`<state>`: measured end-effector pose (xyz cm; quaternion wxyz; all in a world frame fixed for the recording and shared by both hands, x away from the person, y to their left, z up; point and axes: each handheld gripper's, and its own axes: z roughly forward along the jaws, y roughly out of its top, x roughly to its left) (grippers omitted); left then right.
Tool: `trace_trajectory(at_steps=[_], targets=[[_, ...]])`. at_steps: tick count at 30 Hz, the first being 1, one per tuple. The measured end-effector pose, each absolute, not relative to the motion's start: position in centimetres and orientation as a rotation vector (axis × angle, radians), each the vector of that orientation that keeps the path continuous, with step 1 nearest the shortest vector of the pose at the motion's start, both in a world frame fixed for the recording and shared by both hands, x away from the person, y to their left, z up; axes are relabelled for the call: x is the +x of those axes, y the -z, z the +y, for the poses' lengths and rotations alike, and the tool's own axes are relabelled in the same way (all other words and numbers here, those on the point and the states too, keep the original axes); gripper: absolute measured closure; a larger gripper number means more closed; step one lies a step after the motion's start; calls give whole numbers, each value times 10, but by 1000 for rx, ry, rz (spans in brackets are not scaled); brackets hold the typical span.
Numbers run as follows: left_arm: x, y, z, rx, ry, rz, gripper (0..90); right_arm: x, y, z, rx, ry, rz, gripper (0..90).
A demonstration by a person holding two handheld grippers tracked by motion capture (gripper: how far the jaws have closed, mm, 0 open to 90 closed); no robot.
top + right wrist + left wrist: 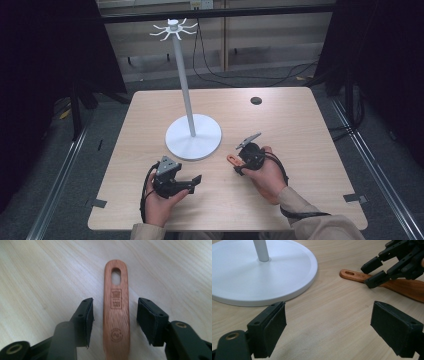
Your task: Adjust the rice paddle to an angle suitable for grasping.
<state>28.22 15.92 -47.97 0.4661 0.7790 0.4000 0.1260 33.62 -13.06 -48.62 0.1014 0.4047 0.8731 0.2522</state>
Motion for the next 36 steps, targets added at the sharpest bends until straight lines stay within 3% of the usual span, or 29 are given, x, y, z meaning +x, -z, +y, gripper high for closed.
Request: trace_trajectory(at_steps=[1, 4, 5, 16, 36], targets=[[282, 480, 159, 1913, -308, 982, 129, 336, 486, -129, 1207, -746, 2575, 475], [282, 480, 159, 1919, -307, 976, 129, 338, 484, -128, 1217, -729, 2571, 643], [282, 480, 158, 1919, -308, 974, 129, 338, 484, -127, 1250, -722, 2567, 657], [279, 479, 152, 1915, -302, 959, 129, 334, 482, -148, 1385, -881, 2461, 669], [272, 469, 126, 1872, -294, 850, 132, 293, 426, -214, 1227, -1519, 2084, 669]])
